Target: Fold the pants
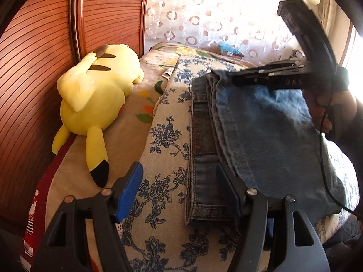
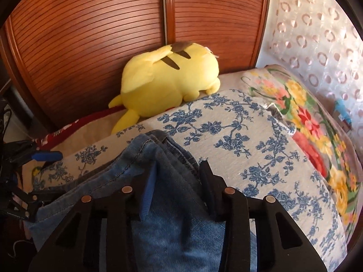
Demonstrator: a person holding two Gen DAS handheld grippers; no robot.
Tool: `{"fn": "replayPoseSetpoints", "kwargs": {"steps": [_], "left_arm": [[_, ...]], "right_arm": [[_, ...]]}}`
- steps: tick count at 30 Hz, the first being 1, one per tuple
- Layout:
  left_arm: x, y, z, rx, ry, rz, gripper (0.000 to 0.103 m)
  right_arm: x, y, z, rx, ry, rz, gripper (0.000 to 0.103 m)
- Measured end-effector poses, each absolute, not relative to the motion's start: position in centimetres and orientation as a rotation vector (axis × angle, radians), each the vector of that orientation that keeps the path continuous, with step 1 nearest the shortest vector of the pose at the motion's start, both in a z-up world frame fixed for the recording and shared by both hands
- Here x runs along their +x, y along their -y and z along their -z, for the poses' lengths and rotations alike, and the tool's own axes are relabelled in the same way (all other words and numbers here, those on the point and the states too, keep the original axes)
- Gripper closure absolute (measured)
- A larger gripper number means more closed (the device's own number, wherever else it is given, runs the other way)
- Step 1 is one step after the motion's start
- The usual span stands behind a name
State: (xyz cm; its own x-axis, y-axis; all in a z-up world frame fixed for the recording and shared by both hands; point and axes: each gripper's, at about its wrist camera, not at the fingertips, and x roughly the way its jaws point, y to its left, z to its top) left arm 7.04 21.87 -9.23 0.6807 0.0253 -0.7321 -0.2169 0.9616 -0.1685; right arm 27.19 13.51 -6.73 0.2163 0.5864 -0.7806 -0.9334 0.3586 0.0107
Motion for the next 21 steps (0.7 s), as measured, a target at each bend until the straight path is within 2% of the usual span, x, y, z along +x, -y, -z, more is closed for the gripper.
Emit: {"fn": "replayPoseSetpoints", "kwargs": {"steps": [1, 3, 5, 9, 12, 21], "left_arm": [[6.9, -21.8, 9.1, -0.254, -0.808, -0.137, 0.037], [6.4, -21.5, 8.8, -0.26, -0.795, -0.133, 0.037], [5.8, -21.2, 8.6, -0.265, -0.784, -0.129, 0.038], [4.4, -20.5, 8.6, -0.301, -0.773, -0.105, 0.048], [3.7, -19.9, 8.8, -0.318, -0.774, -0.09, 0.058], [2.3, -19.3, 7.9, -0.385, -0.737, -0.099, 0.058]], "right_arm": [[27.2, -13.6, 6.8, -0.538, -0.79, -1.124, 0.072], [27.1, -13.6, 7.0, -0.557, -0.805, -1.124, 0.083], [27.0, -13.6, 7.4, -0.573, -0.817, -1.121, 0.089], [26.7, -13.1, 7.5, -0.559, -0.789, -1.106, 0.096], [26.2, -12.5, 6.5, -0.519, -0.724, -1.079, 0.097], [25.9, -13.0, 8.0, -0.568, -0.734, -1.041, 0.097]]}}
